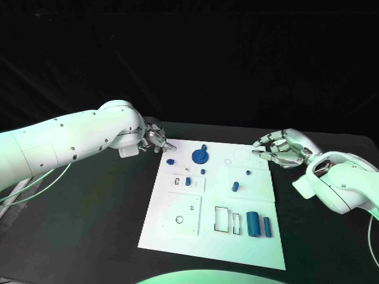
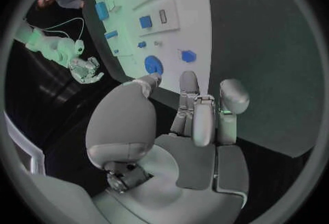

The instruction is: Assemble the parts on the task board

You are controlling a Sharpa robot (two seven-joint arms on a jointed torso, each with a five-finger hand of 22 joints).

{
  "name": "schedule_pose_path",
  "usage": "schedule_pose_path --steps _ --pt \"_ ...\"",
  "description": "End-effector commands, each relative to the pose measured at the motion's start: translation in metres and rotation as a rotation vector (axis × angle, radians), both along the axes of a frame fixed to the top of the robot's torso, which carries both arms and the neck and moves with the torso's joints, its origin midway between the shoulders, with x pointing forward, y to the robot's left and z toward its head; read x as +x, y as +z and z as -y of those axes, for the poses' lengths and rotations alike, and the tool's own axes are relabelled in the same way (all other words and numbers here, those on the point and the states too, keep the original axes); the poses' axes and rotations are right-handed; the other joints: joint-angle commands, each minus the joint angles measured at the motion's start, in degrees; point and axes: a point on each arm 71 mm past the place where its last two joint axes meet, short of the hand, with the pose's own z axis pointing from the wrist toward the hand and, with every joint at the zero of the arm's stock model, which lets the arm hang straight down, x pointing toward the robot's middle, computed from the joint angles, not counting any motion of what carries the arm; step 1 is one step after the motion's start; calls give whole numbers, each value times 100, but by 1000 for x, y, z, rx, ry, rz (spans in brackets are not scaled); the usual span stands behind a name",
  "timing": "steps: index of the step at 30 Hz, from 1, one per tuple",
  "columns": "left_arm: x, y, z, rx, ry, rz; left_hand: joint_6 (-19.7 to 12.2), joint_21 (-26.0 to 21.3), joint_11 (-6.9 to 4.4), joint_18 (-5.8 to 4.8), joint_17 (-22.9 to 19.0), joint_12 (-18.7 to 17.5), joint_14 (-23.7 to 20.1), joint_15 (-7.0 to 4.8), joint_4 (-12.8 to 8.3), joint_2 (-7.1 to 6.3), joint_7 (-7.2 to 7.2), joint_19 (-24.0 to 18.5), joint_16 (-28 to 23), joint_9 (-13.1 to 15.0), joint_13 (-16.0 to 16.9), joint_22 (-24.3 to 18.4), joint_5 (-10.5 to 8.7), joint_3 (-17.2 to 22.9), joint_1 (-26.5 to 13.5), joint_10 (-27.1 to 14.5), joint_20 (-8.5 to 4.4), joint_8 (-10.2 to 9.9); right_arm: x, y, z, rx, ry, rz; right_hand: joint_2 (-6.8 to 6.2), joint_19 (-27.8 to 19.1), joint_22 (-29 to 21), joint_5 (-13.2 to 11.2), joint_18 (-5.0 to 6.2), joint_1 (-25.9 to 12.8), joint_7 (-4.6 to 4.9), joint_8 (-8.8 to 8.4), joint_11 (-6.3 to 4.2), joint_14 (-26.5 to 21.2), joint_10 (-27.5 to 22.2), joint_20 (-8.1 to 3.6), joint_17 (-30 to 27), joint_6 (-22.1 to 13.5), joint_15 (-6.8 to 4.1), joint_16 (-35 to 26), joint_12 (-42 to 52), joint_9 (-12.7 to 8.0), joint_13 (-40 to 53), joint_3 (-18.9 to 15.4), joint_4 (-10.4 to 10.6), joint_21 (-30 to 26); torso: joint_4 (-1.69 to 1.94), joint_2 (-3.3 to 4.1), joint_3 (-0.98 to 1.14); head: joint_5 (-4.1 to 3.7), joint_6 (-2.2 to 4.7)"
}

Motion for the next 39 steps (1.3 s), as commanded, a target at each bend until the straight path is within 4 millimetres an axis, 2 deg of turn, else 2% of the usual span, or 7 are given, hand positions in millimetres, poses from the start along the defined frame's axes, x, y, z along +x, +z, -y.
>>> schedule_pose_path --steps 1,18,39 --pt "2 -4 2 59 -31 -13 -28 -17 18 -87 159 -26 242 31 7 -18 27 2 3 -23 -8 -10 -75 -92 -69 -17 25 -24 -1 -1 -1 -3 10 -6 13 -12 136 24 38 -51 0 28 -11 393 -5 -14 540 -37 -25 -33 -7 -3 6 -11 38 6 -6 7 -6 14 -9" --pt "8 -19 14 116 -54 -50 -1 1 13 -94 198 -10 251 31 -1 47 19 20 19 -48 -6 29 -110 -176 -60 -19 32 -10 -1 -1 -1 -3 11 -7 17 -15 130 34 40 -46 -3 42 -14 395 -2 -15 549 -33 -28 -30 -5 -1 6 -11 47 -3 -7 5 1 20 -61" --pt "9 -30 14 163 -64 -69 20 4 6 -94 206 0 251 25 -9 77 11 19 24 -68 -4 35 -68 -193 68 -30 32 4 -1 -1 -1 -4 10 -8 17 -12 133 36 39 -45 -4 48 -15 394 0 -16 544 -35 -29 -32 -3 -1 8 -12 52 -1 -5 0 -1 16 -82"
